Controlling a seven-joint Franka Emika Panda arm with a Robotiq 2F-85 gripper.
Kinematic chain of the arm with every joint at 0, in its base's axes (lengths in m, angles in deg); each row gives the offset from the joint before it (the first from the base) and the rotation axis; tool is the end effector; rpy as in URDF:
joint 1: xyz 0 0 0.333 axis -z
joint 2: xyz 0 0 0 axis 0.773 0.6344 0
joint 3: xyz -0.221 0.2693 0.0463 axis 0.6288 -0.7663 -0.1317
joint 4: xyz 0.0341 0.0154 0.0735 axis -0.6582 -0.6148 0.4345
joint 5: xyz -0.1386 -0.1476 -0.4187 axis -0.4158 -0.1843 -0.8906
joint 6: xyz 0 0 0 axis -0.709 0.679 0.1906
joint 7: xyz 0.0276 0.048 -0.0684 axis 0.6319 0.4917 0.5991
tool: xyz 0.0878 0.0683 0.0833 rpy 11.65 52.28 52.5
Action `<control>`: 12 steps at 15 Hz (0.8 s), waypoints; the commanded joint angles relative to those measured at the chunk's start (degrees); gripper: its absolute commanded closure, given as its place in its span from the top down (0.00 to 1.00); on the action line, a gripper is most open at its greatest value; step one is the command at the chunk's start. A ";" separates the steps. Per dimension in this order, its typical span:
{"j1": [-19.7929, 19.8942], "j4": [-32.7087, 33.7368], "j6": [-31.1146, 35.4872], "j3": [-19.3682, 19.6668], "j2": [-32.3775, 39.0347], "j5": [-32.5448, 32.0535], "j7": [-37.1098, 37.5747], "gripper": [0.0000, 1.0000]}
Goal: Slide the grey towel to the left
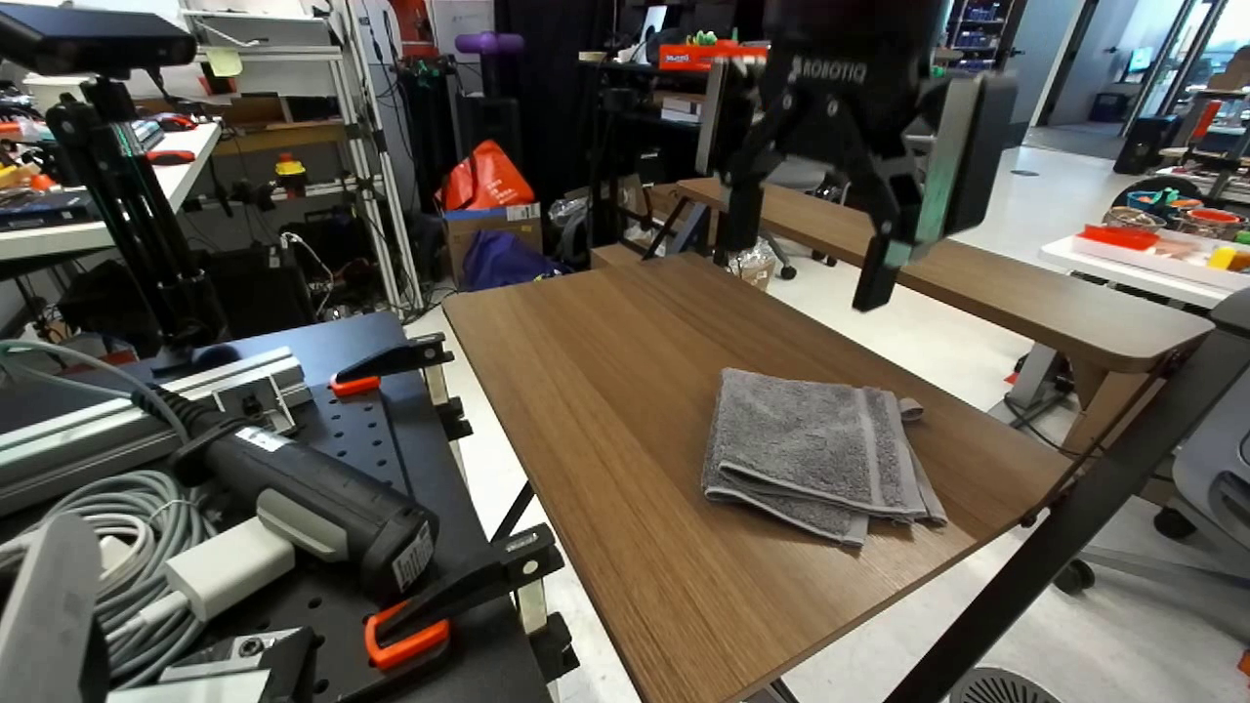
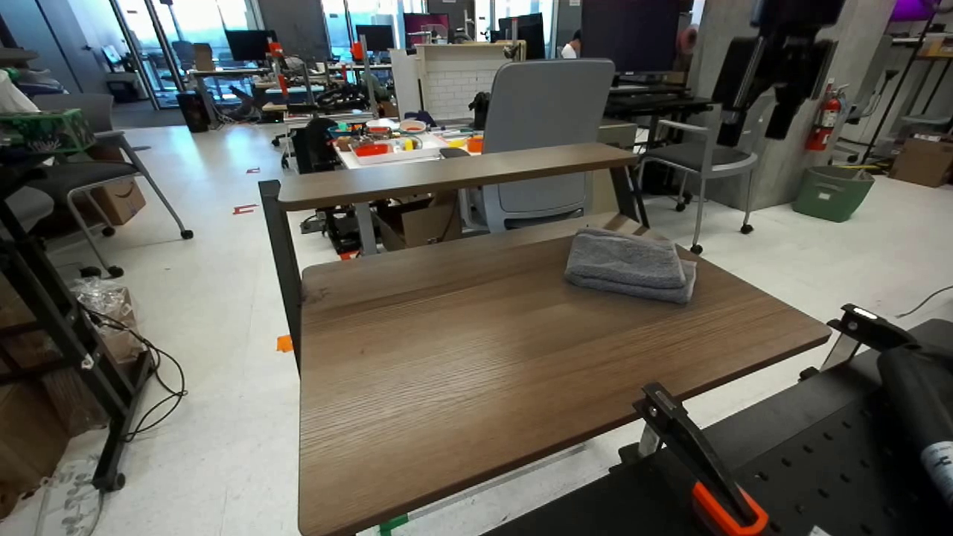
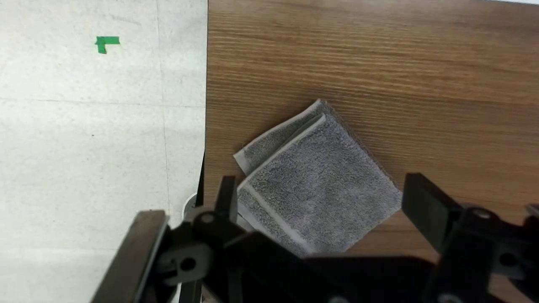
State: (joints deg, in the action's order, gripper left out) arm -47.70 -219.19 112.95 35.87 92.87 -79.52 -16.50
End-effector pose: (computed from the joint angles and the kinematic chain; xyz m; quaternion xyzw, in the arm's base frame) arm 0.5782 -0.1319 0.2310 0.9983 0.0571 0.0072 0.0016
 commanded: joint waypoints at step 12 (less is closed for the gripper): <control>3.25 19.67 6.65 -6.43 29.24 -2.18 9.12 1.00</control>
State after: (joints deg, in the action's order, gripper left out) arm -44.37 -204.86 120.80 30.46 117.61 -79.92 -10.02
